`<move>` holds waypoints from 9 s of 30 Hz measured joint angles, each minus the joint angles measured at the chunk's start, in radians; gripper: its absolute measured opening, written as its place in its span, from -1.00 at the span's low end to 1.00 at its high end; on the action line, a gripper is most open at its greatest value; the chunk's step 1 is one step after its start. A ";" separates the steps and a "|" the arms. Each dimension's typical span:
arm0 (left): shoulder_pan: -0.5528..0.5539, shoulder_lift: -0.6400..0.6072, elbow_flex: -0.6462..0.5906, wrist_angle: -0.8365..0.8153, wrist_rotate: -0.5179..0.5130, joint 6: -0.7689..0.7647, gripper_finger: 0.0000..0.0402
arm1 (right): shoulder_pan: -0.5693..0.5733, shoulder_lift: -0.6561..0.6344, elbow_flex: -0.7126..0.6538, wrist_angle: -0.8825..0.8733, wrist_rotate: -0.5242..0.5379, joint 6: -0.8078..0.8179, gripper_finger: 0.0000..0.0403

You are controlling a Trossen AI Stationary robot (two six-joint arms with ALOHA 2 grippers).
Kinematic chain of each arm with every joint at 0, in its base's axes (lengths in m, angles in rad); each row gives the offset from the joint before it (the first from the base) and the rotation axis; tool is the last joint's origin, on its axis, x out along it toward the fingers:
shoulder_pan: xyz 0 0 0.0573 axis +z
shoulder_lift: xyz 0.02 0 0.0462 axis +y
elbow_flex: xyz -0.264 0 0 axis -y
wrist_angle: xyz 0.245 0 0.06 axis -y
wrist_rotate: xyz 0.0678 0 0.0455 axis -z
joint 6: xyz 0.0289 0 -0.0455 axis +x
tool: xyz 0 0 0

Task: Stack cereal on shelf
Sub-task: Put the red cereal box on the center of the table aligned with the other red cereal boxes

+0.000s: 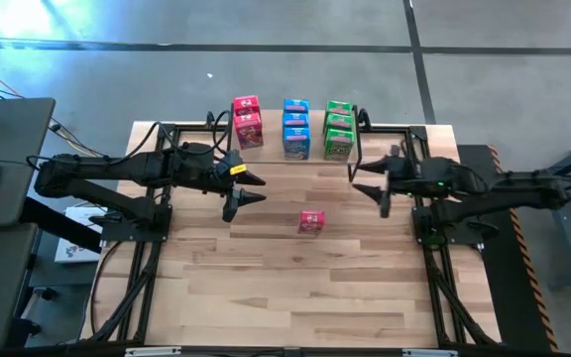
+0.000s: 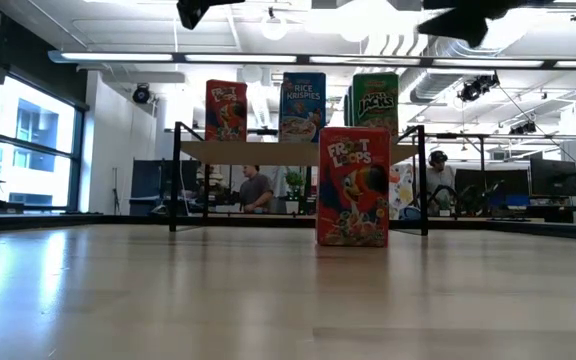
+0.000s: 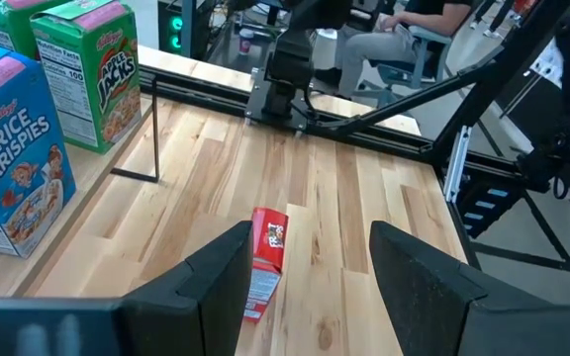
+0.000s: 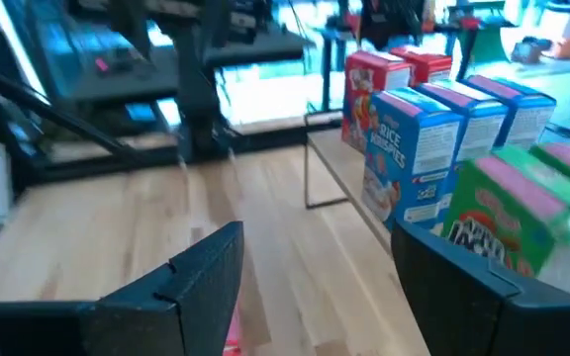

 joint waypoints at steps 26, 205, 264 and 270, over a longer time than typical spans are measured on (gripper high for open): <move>0.000 0.000 0.000 0.000 0.000 0.000 -0.02 | 0.000 -0.662 -0.526 0.169 -0.227 0.009 0.24; -0.047 0.781 0.326 -0.001 -0.053 0.210 0.34 | 0.000 -0.646 -0.673 0.243 -0.195 0.272 0.24; 0.250 0.171 0.326 -0.560 -0.066 0.477 -0.31 | 0.000 -0.632 -0.673 0.242 -0.200 0.272 0.24; 0.362 0.172 0.326 -0.545 -0.011 0.517 -0.31 | 0.000 -0.632 -0.673 0.242 -0.200 0.272 0.24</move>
